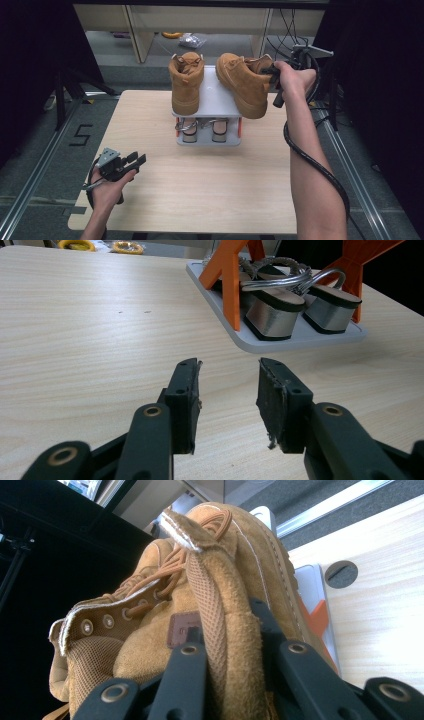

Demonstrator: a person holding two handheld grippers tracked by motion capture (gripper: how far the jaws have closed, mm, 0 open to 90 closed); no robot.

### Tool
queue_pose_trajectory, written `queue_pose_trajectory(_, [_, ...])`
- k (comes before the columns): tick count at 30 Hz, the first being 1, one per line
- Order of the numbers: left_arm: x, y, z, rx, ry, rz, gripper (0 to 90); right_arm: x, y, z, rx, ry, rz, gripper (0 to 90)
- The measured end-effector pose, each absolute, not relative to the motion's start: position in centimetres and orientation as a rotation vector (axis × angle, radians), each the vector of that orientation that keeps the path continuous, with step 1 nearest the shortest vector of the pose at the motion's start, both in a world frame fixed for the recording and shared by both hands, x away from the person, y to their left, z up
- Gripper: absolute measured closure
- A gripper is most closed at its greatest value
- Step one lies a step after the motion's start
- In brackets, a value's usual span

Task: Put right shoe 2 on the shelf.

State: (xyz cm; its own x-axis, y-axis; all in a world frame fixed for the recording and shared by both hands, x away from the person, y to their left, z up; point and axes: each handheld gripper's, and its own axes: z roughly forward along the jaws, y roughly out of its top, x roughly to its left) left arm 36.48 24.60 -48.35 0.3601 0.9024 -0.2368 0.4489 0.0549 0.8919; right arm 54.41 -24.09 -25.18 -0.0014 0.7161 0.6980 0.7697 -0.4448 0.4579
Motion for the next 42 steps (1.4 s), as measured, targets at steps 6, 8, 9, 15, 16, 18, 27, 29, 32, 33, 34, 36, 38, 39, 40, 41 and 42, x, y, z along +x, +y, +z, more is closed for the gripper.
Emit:
queue_pose_trajectory(6, [36.5,24.7,-48.4,1.569,1.251,0.539,60.3,54.8,-23.2,-24.9,-2.179,-1.619,-1.454,80.0])
queue_pose_trajectory(8, [36.5,24.7,-48.4,1.568,1.253,0.539,60.3,54.9,-23.0,-24.9,-2.176,-1.617,-1.456,79.9])
queue_pose_trajectory(9, [36.5,24.7,-48.4,1.568,1.253,0.539,60.2,54.9,-23.0,-24.9,-2.173,-1.628,-1.461,79.9])
queue_pose_trajectory(15, [36.5,24.6,-48.5,1.564,1.245,0.529,60.3,55.2,-22.4,-25.1,-2.167,-1.624,-1.458,79.6])
queue_pose_trajectory(16, [36.5,24.6,-48.5,1.564,1.245,0.529,60.4,55.2,-22.4,-25.1,-2.167,-1.624,-1.458,79.6])
queue_pose_trajectory(18, [36.5,24.7,-48.5,1.564,1.247,0.53,60.3,55.2,-21.9,-25.3,-2.159,-1.619,-1.457,79.3])
queue_pose_trajectory(27, [36.5,24.8,-48.5,1.567,1.249,0.532,60.2,55.6,-20.9,-26.0,-2.157,-1.68,-1.442,76.8])
queue_pose_trajectory(29, [36.4,24.8,-48.5,1.569,1.25,0.531,60.2,55.7,-20.6,-26.0,-2.14,-1.711,-1.449,72.9])
queue_pose_trajectory(32, [36.4,24.7,-48.5,1.569,1.243,0.528,60.1,55.7,-20.4,-25.9,-2.125,-1.749,-1.457,66.9])
queue_pose_trajectory(33, [36.4,24.7,-48.5,1.57,1.246,0.531,59.9,55.6,-20.5,-25.7,-2.097,-1.753,-1.487,60.8])
queue_pose_trajectory(34, [36.4,24.7,-48.5,1.57,1.246,0.531,59.8,55.6,-20.5,-25.7,-2.097,-1.753,-1.487,60.8])
queue_pose_trajectory(36, [36.3,24.7,-48.5,1.57,1.247,0.53,59.6,55.4,-20.9,-25.7,-2.06,-1.736,-1.525,54.1])
queue_pose_trajectory(38, [36.3,24.6,-48.5,1.57,1.246,0.53,59.4,55.1,-21.5,-25.5,-2.061,-1.758,-1.57,47.1])
queue_pose_trajectory(39, [36.4,24.6,-48.6,1.571,1.244,0.532,59.2,55.0,-21.7,-25.4,-2.045,-1.766,-1.588,46.2])
queue_pose_trajectory(40, [36.4,24.6,-48.6,1.571,1.244,0.532,59.2,55.0,-21.7,-25.4,-2.045,-1.766,-1.588,46.2])
queue_pose_trajectory(41, [36.4,24.6,-48.6,1.57,1.241,0.531,59.1,54.7,-22.4,-25.2,-2.01,-1.744,-1.625,45.3])
queue_pose_trajectory(42, [36.4,24.6,-48.6,1.57,1.241,0.531,59.0,54.7,-22.4,-25.2,-2.01,-1.744,-1.625,45.3])
